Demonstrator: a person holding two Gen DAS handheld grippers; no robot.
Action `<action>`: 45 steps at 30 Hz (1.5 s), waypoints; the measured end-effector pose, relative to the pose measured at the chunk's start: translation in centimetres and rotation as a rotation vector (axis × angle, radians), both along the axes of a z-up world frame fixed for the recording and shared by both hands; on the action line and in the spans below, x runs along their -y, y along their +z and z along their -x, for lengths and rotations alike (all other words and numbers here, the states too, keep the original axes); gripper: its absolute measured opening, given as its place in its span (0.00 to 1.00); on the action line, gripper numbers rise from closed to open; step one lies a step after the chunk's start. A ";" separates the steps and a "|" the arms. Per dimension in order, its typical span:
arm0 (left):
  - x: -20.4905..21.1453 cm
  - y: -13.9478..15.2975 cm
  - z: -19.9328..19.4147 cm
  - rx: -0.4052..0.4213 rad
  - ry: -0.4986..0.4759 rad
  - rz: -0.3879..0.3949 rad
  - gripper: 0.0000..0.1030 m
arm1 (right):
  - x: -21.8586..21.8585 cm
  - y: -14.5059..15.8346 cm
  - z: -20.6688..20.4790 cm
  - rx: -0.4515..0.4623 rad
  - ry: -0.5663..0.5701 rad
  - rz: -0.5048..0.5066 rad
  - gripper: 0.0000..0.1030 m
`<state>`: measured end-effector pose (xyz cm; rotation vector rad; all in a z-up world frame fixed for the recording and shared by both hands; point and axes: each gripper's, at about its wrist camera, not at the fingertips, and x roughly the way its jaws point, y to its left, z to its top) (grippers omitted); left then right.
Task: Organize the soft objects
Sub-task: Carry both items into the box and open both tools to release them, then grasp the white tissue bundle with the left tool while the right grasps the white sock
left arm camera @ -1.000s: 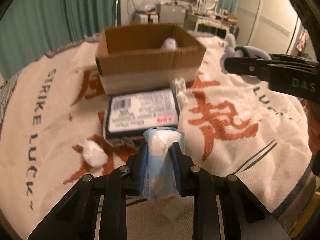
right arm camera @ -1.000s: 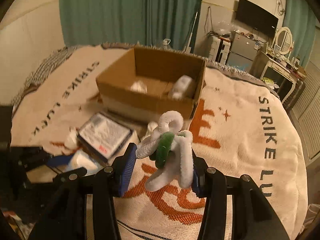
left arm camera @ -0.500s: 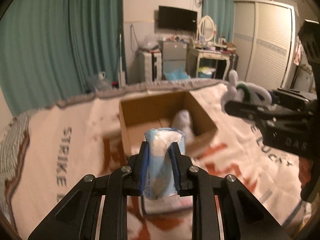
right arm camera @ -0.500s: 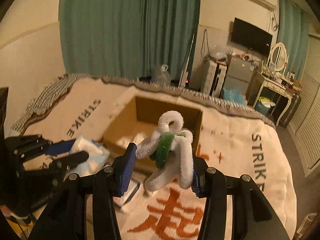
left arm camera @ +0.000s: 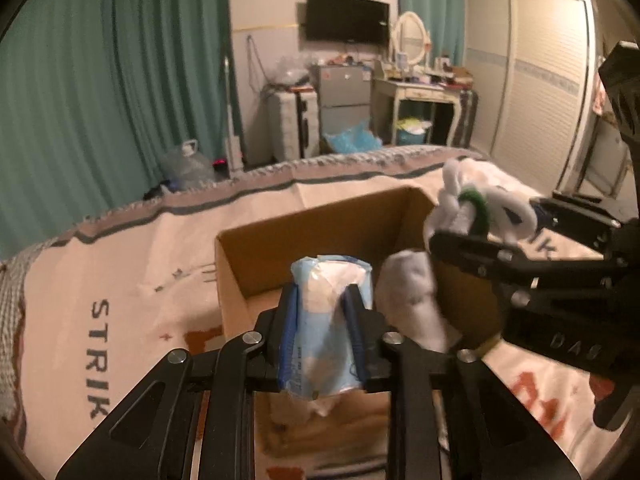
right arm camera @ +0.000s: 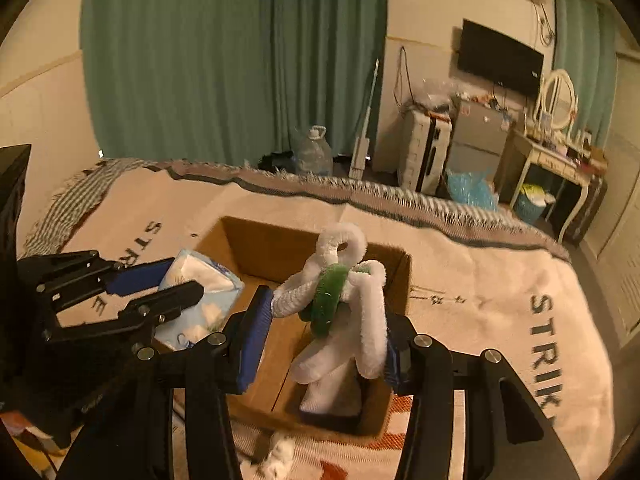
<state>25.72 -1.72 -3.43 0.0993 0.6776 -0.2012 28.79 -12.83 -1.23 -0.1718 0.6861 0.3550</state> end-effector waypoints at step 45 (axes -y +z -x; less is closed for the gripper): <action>-7.5 -1.9 22.7 -0.030 0.084 -0.011 0.92 | -4.4 -6.6 26.4 -0.099 -0.014 0.141 0.96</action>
